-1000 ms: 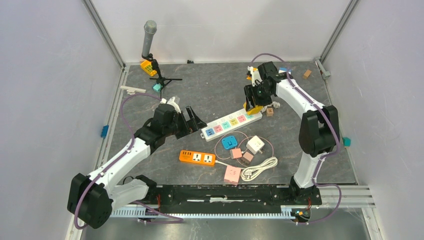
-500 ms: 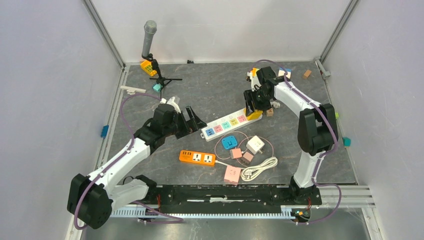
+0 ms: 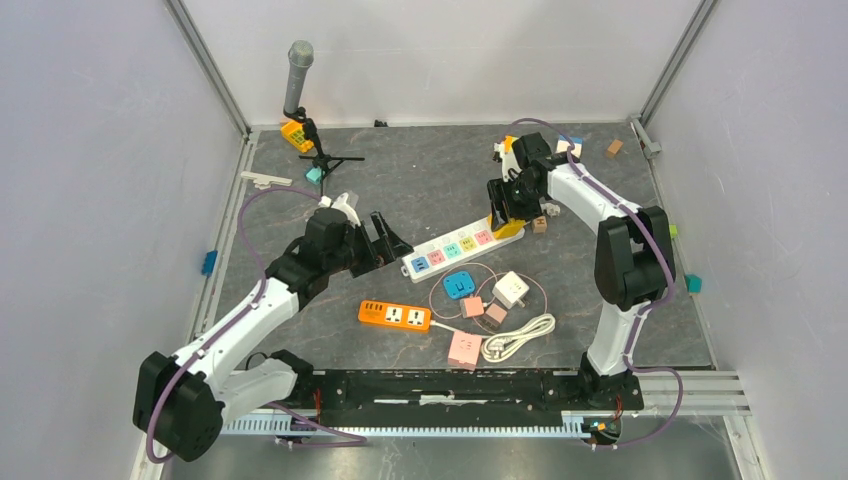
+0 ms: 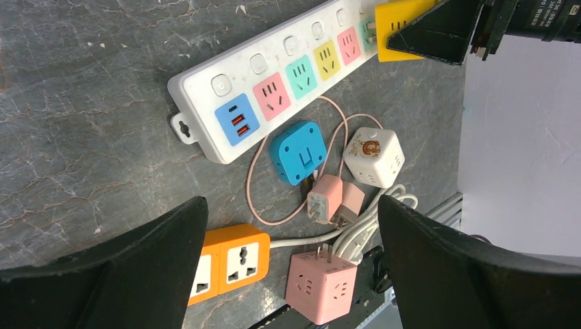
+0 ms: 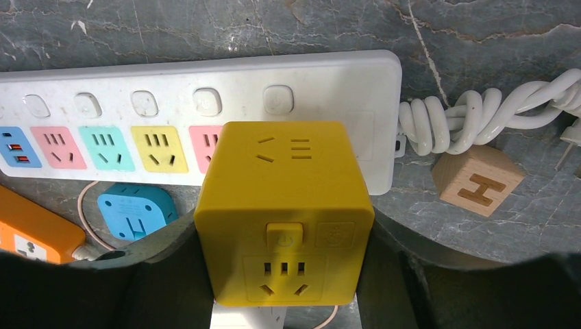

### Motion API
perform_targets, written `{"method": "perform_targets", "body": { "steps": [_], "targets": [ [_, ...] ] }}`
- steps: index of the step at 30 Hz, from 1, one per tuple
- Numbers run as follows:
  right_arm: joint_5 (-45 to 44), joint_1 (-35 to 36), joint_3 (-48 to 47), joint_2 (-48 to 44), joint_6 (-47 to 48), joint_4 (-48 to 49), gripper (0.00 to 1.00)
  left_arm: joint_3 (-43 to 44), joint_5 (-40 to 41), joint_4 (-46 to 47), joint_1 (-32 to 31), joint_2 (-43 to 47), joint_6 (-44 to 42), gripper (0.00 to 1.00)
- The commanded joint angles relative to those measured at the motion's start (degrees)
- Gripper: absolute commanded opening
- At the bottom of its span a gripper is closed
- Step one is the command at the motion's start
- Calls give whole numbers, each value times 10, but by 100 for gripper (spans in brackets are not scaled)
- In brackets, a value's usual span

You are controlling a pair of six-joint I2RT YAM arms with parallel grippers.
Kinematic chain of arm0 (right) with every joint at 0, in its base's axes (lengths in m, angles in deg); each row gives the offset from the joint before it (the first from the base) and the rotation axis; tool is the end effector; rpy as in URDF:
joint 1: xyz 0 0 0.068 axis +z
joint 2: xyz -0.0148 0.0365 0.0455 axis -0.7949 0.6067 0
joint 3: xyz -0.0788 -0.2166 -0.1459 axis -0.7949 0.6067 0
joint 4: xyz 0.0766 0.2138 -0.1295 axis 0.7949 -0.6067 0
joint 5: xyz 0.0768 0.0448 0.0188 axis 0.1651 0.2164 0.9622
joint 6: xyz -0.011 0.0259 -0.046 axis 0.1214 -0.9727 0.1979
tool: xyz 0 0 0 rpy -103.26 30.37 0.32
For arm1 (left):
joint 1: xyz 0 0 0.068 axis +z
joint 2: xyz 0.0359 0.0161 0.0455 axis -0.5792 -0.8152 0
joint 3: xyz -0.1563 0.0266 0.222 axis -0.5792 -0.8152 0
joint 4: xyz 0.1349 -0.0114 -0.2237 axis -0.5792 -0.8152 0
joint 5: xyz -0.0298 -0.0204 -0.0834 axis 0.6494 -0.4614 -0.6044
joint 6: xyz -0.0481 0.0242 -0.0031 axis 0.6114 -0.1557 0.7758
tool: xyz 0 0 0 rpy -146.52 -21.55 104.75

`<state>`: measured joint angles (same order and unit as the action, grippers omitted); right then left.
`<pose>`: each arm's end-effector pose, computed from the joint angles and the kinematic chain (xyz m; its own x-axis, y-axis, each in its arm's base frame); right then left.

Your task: Insert the plug

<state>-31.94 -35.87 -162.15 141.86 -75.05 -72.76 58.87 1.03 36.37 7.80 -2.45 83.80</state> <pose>0.3725 0.1198 0.2165 -0.9173 -0.1854 -0.3525 -0.2726 0.9375 0.2162 0.1980 -0.1119 0.2533 -0.7840 -0.3847 -0.4872 0.0601 0.7341 -0.6764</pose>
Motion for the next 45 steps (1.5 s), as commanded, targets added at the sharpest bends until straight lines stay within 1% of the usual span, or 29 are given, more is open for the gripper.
{"method": "perform_targets", "body": {
  "steps": [1, 7, 12, 19, 25, 36, 45],
  "targets": [
    [-38, -2, -8, 8, 4, 7, 0, -5, 9, 5, 3, 16, 10, 100],
    [-64, 8, 5, 4, 11, 24, 0, -10, 10, 5, 3, 22, 12, 100],
    [-131, 37, 14, 7, 10, 31, 0, -10, 10, 7, 3, 21, 13, 100],
    [-189, 52, 62, 5, 4, 44, 0, -11, 10, 9, 3, 20, 14, 100],
    [-211, 58, 97, 14, 3, 53, 0, -8, 8, 10, 3, 15, 13, 100],
    [-201, 63, 118, 71, 5, 57, 0, 2, 10, 5, 3, 10, 7, 100],
    [-194, 62, 124, 95, 10, 61, 0, 7, 10, 4, 3, 4, 3, 100]
  ]
}}
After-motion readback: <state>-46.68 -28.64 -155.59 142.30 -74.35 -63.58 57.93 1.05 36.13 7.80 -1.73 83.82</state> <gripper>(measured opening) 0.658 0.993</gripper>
